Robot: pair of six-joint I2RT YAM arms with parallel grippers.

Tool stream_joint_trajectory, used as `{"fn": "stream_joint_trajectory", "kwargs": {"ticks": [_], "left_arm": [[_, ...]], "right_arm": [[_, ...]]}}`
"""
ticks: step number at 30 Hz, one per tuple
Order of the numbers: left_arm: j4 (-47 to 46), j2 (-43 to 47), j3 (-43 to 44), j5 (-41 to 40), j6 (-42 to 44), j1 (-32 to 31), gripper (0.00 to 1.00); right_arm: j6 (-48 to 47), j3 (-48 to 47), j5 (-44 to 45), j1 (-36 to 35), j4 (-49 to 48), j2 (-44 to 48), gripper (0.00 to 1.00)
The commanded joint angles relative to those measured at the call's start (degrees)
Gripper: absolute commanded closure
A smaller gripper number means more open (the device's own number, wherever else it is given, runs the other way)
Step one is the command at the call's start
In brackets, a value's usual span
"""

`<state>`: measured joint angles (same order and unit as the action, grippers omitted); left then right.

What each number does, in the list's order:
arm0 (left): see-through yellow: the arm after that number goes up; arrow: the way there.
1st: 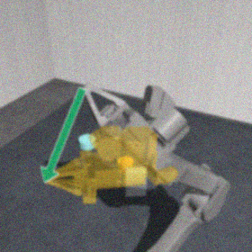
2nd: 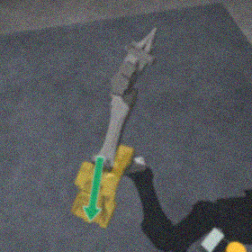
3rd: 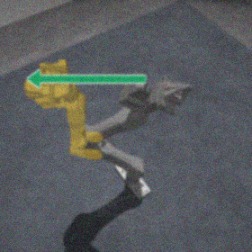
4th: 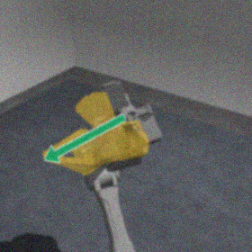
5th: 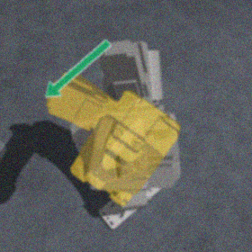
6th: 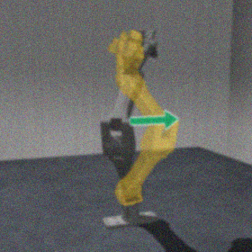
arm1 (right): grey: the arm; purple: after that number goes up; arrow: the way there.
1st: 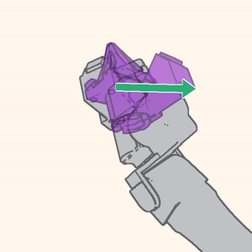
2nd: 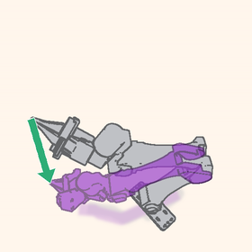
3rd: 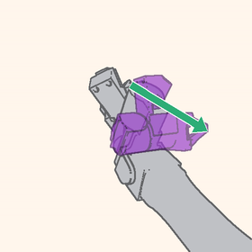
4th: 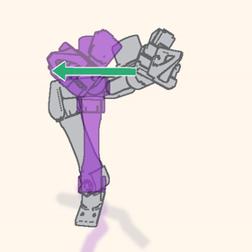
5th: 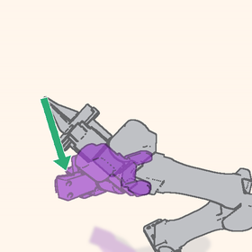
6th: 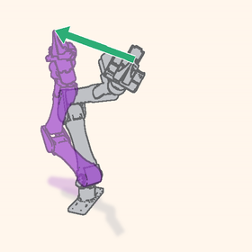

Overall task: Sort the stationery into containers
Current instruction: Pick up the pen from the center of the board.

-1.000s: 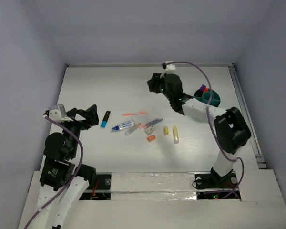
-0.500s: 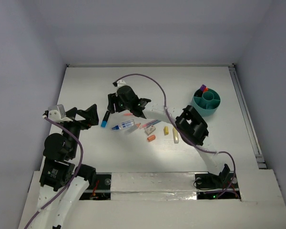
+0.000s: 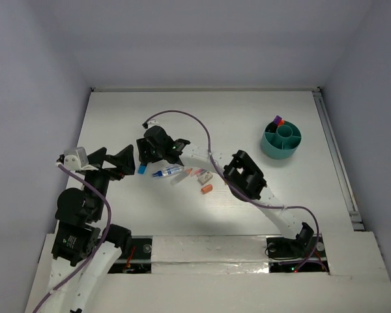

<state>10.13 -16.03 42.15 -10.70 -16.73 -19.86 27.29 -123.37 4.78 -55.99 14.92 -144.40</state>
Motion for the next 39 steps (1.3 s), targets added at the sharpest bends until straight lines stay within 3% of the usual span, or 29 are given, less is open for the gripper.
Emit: {"fn": "stream_joint_trajectory", "kwargs": {"ticks": [1,10,18,39], "left_arm": [[-2.13,1.44,0.65,0.24,-0.41,-0.80,0.01],[-2.04,2.67,0.74,0.06,-0.50,-2.38,0.01],[-1.78,3.81,0.83,-0.64,-0.67,-2.99,0.01],[-2.22,3.29,0.74,-0.20,-0.85,-2.99,0.01]], "right_arm": [[1.80,-3.72,3.13,-0.88,2.75,-2.29,0.32],[0.84,-12.24,5.07,-2.54,5.03,-9.58,0.32],[-3.73,-11.72,7.79,-5.09,3.10,-10.82,0.34],[-23.77,-15.14,14.39,-7.21,1.61,-17.49,0.53]]}}
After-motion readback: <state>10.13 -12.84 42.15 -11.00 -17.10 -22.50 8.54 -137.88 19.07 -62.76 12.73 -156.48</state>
